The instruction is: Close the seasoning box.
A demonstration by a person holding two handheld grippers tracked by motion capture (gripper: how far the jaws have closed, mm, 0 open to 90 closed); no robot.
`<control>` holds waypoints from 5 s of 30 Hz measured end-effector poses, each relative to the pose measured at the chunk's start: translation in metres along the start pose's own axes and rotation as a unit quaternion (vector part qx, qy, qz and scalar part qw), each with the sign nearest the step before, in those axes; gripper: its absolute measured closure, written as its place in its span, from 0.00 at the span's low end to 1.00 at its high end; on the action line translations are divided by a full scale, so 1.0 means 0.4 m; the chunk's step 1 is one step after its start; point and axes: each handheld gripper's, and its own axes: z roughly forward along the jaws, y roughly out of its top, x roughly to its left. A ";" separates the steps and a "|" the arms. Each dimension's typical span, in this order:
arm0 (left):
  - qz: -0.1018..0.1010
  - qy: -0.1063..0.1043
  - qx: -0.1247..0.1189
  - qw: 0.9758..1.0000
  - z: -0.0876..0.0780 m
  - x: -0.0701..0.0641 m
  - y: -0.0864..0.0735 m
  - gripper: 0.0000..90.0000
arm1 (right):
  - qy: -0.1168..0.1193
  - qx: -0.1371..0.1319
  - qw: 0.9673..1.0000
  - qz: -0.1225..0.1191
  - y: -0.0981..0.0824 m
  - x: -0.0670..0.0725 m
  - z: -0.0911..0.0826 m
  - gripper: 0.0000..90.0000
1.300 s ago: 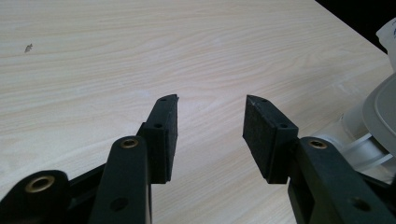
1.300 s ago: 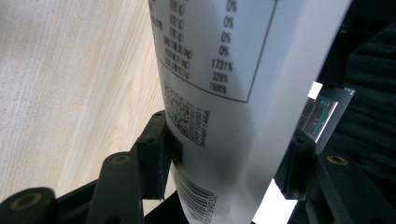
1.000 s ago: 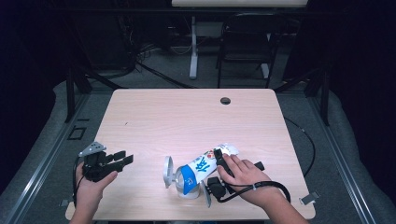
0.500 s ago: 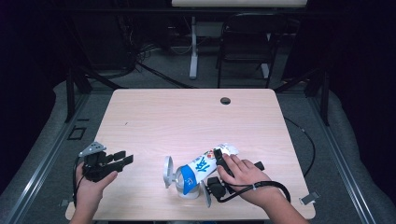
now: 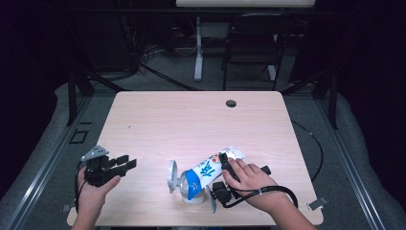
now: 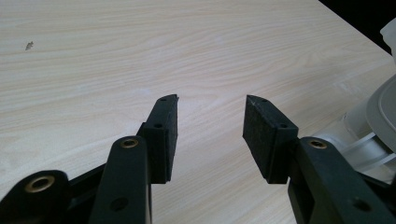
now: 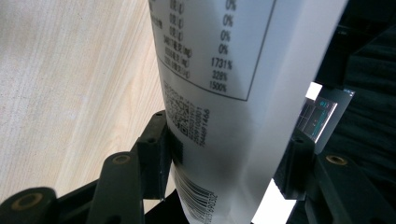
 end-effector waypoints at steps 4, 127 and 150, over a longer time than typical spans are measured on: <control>0.000 0.000 0.000 1.000 0.000 0.000 0.000 0.61 | -0.001 -0.001 1.000 -0.001 0.000 0.000 0.000 0.52; -0.003 0.001 0.008 1.000 0.001 0.007 -0.004 0.62 | -0.011 0.003 1.000 -0.023 0.003 -0.005 -0.011 0.56; -0.004 0.003 0.005 1.000 0.002 0.006 -0.004 0.62 | -0.013 0.004 1.000 -0.026 0.003 -0.007 -0.015 0.57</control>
